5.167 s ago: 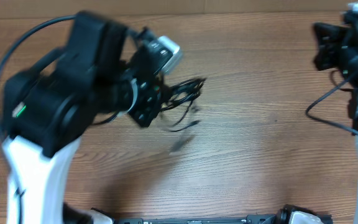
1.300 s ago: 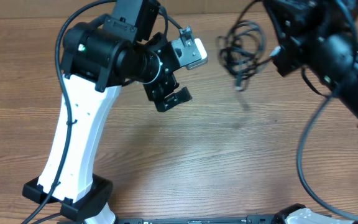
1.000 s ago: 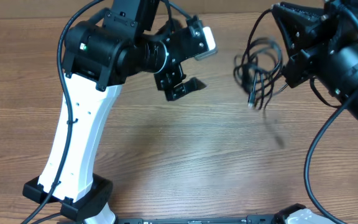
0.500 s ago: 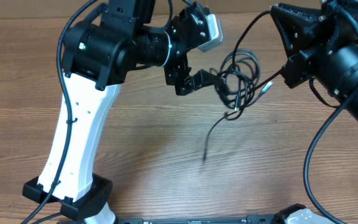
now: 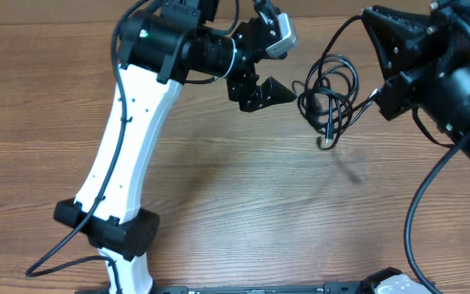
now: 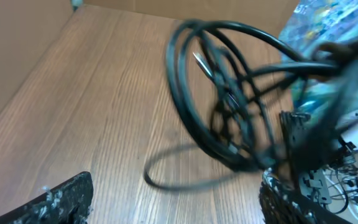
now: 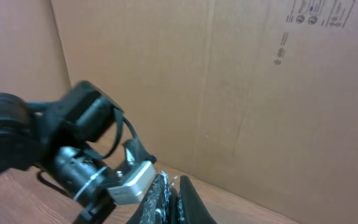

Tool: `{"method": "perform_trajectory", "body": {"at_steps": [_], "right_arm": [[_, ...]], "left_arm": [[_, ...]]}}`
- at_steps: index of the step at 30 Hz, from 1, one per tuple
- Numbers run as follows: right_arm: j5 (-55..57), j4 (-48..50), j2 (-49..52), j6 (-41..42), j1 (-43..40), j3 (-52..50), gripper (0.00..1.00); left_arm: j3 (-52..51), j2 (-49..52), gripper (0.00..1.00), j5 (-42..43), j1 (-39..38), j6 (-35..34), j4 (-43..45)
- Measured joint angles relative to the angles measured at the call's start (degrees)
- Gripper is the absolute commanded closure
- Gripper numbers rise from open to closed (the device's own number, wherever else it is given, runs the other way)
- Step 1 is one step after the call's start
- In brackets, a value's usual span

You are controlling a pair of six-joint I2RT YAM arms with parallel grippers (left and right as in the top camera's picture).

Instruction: Untangle cables

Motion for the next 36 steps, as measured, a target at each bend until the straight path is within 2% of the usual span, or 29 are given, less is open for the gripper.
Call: {"method": "perform_trajectory", "body": {"at_steps": [4, 10, 17, 21, 36], "right_arm": [[0.4, -0.1, -0.4, -0.2, 0.0, 0.0, 0.96], [1.4, -1.0, -0.4, -0.2, 0.0, 0.0, 0.96], [2.1, -1.1, -0.4, -0.3, 0.0, 0.0, 0.96], [2.9, -1.0, -0.4, -0.4, 0.0, 0.0, 0.96], [6.1, -0.4, 0.5, -1.1, 0.0, 0.0, 0.96]], "left_arm": [[0.0, 0.8, 0.19, 2.0, 0.0, 0.0, 1.1], [0.0, 0.8, 0.28, 5.8, 0.0, 0.0, 2.5], [0.0, 0.8, 0.26, 9.3, 0.0, 0.0, 2.9], [0.0, 0.8, 0.21, 10.1, 0.0, -0.5, 2.8], [0.0, 0.8, 0.23, 16.6, -0.5, -5.0, 0.9]]}}
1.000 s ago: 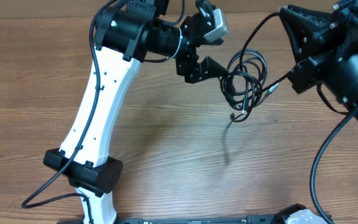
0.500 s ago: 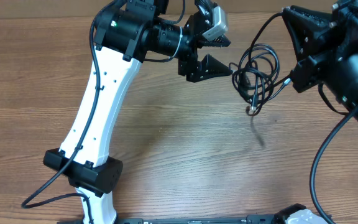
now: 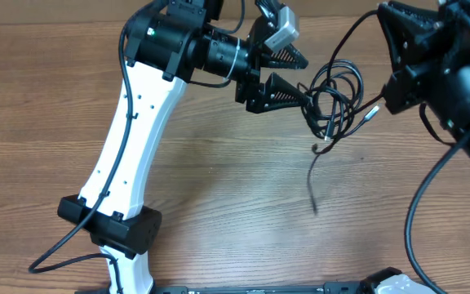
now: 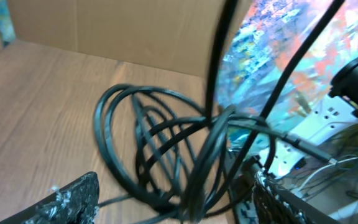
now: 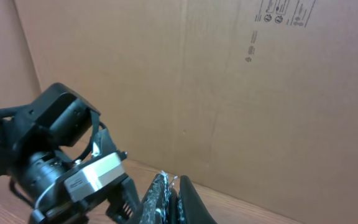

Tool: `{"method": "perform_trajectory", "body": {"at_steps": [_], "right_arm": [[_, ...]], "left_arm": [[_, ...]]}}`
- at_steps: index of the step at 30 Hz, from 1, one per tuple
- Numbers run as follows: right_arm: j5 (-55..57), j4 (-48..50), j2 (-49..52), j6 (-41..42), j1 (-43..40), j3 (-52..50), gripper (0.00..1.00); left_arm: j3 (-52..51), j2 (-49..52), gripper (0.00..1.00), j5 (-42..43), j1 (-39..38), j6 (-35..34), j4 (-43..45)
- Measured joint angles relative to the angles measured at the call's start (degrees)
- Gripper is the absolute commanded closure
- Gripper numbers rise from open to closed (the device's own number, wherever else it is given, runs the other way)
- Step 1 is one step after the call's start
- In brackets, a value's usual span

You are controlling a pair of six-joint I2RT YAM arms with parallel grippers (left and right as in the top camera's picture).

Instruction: Untangle cables

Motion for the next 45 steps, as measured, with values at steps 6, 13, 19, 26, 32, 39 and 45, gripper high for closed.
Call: {"method": "perform_trajectory", "body": {"at_steps": [6, 13, 19, 26, 32, 39, 45], "right_arm": [[1.0, 0.6, 1.8, -0.8, 0.0, 0.0, 0.96], [2.4, 1.0, 2.2, -1.9, 0.0, 0.0, 0.96], [3.0, 1.1, 2.2, -2.4, 0.0, 0.0, 0.96], [3.1, 1.1, 2.2, -2.5, 0.0, 0.0, 0.96], [3.1, 1.1, 2.2, -2.5, 0.0, 0.0, 0.96], [3.2, 0.6, 2.2, -2.5, 0.0, 0.0, 0.96], [3.3, -0.8, 2.2, -2.5, -3.6, 0.0, 0.96]], "left_arm": [[0.0, 0.0, 0.31, 0.7, -0.6, -0.6, -1.2], [0.0, 0.0, 0.48, 0.6, -2.8, -0.8, -3.3], [0.0, 0.0, 0.46, -1.0, -4.4, -0.8, -4.6], [0.0, 0.0, 0.25, -8.1, -6.5, -0.9, -4.6], [0.0, 0.0, 0.96, -12.0, -7.4, -1.1, -3.1], [0.0, 0.0, 0.96, -13.5, -8.7, -1.0, -2.1], [-0.1, -1.0, 0.96, -16.3, -7.3, -4.0, -9.6]]}}
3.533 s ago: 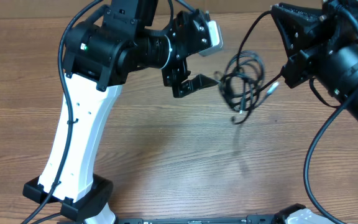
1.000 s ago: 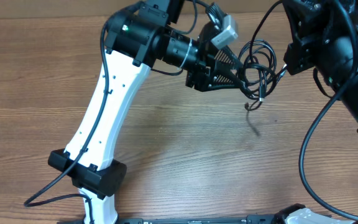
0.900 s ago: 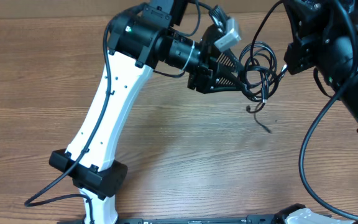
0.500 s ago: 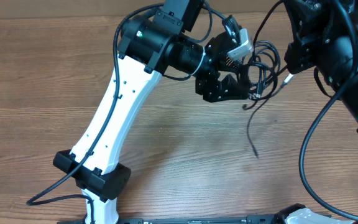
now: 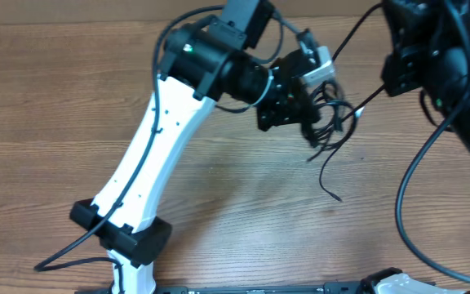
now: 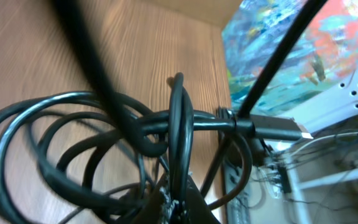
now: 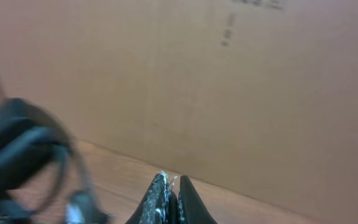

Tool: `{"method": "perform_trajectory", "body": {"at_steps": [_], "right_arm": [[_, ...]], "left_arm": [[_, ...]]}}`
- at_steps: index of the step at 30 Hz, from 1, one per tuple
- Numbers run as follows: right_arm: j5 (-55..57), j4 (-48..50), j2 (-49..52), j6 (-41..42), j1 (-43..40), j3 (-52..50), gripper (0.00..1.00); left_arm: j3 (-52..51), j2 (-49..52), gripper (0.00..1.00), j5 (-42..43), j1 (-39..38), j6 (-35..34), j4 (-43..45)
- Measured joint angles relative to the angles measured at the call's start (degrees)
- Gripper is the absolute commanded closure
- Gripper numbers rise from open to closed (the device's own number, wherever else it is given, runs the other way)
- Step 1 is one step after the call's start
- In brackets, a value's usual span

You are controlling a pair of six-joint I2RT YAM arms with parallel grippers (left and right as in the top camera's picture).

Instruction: Untangle cables

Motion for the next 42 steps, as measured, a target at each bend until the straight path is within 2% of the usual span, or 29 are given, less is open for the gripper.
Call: {"method": "perform_trajectory", "body": {"at_steps": [3, 7, 11, 15, 20, 27, 32, 38, 42], "right_arm": [[-2.1, 0.5, 0.1, 0.6, -6.4, 0.0, 0.96], [-7.7, 2.0, 0.8, 2.3, -17.4, -0.1, 0.96], [-16.2, 2.2, 2.8, 3.7, -28.8, 0.0, 0.96], [-23.3, 1.9, 5.3, 5.2, -36.8, -0.1, 0.96], [-28.2, 1.9, 7.1, 7.0, -38.3, 0.0, 0.96], [-28.8, 5.7, 7.6, 7.7, -33.7, -0.1, 0.96], [-25.6, 8.4, 8.3, 7.8, -37.2, -0.1, 0.96], [-24.2, 10.4, 12.1, 7.8, -46.7, -0.1, 0.96], [-23.8, 10.6, 14.8, 8.0, -50.0, -0.1, 0.96]], "left_arm": [[-0.3, -4.0, 0.96, -4.2, 3.7, -2.6, -5.0], [-0.4, -14.2, 0.96, -8.9, 11.9, -5.9, -9.4], [-0.1, -27.3, 0.96, -11.1, 20.5, -9.0, -10.9], [0.6, -35.5, 0.96, -12.1, 24.7, -10.3, -11.1], [0.9, -38.1, 0.96, -12.7, 25.5, -10.9, -11.0], [0.4, -32.9, 0.96, -16.7, 25.7, -13.4, -11.1], [-0.4, -32.8, 0.96, -28.0, 25.7, -18.8, -11.3], [-0.4, -39.7, 0.96, -45.4, 25.7, -26.3, -11.3], [-0.2, -44.3, 0.96, -54.6, 25.7, -31.7, -11.2]]}}
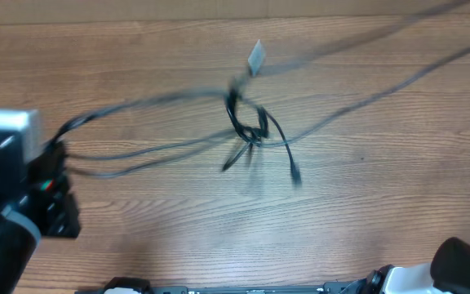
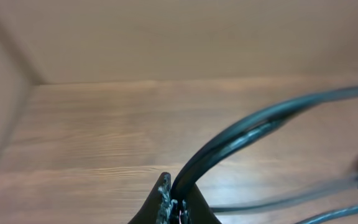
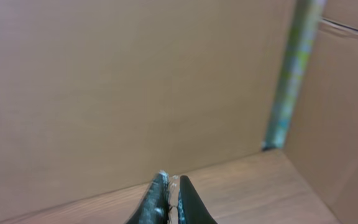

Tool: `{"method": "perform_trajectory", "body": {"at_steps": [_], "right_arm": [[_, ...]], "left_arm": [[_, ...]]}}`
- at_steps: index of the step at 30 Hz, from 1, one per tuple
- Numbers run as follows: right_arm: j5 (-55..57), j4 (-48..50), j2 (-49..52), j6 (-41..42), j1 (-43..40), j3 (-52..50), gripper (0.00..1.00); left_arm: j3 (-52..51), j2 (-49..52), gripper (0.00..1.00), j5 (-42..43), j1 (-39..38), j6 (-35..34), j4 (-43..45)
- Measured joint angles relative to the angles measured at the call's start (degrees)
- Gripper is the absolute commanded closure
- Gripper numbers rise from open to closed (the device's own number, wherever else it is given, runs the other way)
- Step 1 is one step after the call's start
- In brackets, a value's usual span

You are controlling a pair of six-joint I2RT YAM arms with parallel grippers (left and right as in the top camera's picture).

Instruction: Untangle cables

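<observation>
A tangle of black cable (image 1: 247, 124) hangs knotted over the middle of the wooden table (image 1: 365, 212). Blurred strands run from it to the far left and to the top right corner. A white connector (image 1: 255, 55) sits above the knot, and two loose ends (image 1: 294, 173) dangle below it. My left gripper (image 2: 176, 199) is shut on a thick black strand (image 2: 247, 127) that arcs up to the right. My right gripper (image 3: 171, 185) has its fingers pressed together; no cable shows there, but the taut strands lead its way. The right arm is outside the overhead view.
My left arm's body (image 1: 15, 204) fills the lower left corner overhead. Cardboard walls (image 3: 135, 74) stand behind the table, with a coloured strip (image 3: 294, 68) at one corner. A black rail (image 1: 259, 289) runs along the front edge.
My left gripper has gone from the table's middle to the far left, still shut on a strand. The right arm has left the overhead view. The loose coil is now stretched into long strands with a small knot.
The coil hung from my shut right gripper while my left gripper stood open beside it. The open left jaws then sat around the coil, and later they were shut on a strand. Now the arms are far apart and the cable is stretched between them.
</observation>
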Motion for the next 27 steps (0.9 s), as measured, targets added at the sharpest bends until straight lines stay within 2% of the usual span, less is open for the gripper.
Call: {"method": "perform_trajectory", "body": {"at_steps": [7, 13, 19, 27], "right_arm": [[2.8, 1.9, 3.4, 0.0, -2.6, 0.0, 0.96], [3.1, 1.7, 5.4, 0.5, -2.6, 0.0, 0.96], [-2.8, 1.4, 5.7, 1.6, 2.5, 0.0, 0.96], [-5.8, -0.8, 5.4, 1.8, 16.6, 0.0, 0.96]], "left_arm": [[0.3, -2.8, 0.96, -15.0, 0.0, -7.2, 0.4], [0.3, -2.9, 0.96, -20.1, 0.0, -10.2, 1.3], [0.4, -0.2, 0.96, -11.2, 0.1, -8.5, 4.9], [0.4, 16.8, 0.96, 12.4, -1.0, -1.7, 10.1]]}}
